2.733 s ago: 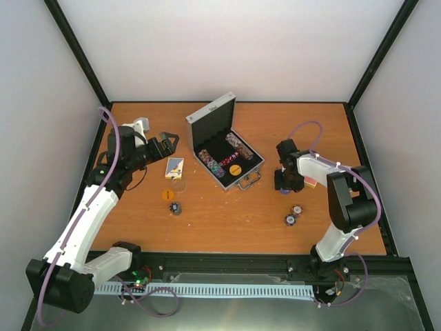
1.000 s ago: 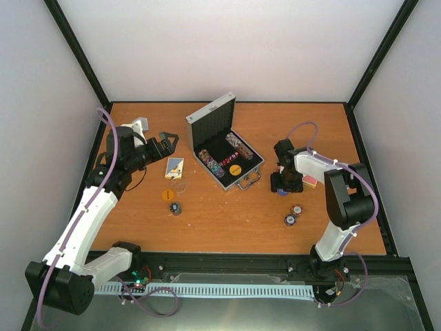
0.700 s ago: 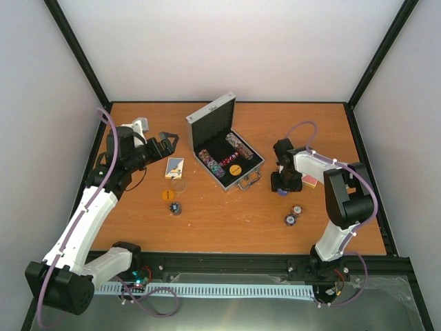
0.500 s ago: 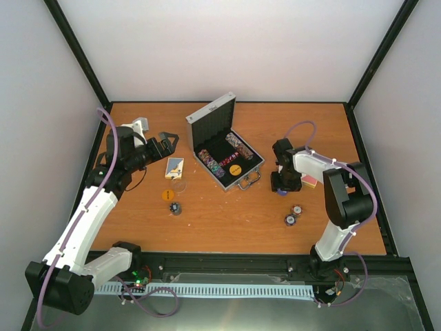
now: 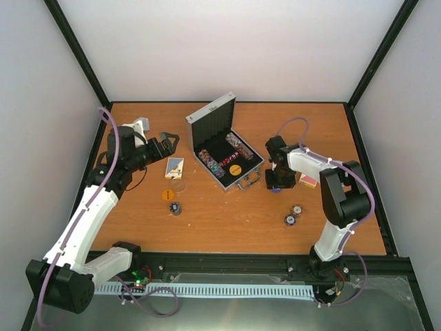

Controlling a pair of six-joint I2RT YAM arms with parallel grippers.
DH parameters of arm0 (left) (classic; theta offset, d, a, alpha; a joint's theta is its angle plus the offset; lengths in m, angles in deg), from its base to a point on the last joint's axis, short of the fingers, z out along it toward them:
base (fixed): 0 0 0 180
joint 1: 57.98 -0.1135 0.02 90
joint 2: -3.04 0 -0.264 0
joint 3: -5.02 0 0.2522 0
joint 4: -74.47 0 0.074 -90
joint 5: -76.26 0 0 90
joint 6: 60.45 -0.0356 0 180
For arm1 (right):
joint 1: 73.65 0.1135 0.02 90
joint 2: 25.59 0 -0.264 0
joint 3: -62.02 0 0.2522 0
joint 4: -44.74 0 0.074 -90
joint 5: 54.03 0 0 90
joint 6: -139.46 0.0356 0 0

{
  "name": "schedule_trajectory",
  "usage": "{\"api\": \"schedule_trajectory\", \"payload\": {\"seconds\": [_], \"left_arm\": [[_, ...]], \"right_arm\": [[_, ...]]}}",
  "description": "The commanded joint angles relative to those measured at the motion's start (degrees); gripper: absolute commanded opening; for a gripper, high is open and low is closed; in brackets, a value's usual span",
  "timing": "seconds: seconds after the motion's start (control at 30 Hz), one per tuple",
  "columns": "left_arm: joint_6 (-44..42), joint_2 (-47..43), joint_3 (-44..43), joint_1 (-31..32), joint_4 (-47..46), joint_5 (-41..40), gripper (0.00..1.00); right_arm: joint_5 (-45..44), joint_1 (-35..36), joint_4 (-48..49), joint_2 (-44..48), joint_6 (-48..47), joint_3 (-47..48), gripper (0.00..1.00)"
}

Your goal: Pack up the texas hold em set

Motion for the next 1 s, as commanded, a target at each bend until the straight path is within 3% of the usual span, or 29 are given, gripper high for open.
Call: {"api": "schedule_trajectory", "payload": {"seconds": [0.0, 0.37, 0.97], "left_arm": [[-1.57, 0.37, -1.62, -0.14, 0.64, 0.27, 1.0], [-2.16, 0.93, -2.4, -0.14, 1.6, -0.78, 1.0], [-1.9, -0.28, -2.6, -0.14, 2.67, -1.2, 1.0]], "right_arm": [[1.11, 1.79, -1.45, 0.02, 0.93, 3.84, 0.51], [7.02, 7.0, -2.12, -1.42, 2.13, 16.57, 0.51], [12.58, 9.92, 0.27, -19.88, 1.47, 39.03, 0.52]]}}
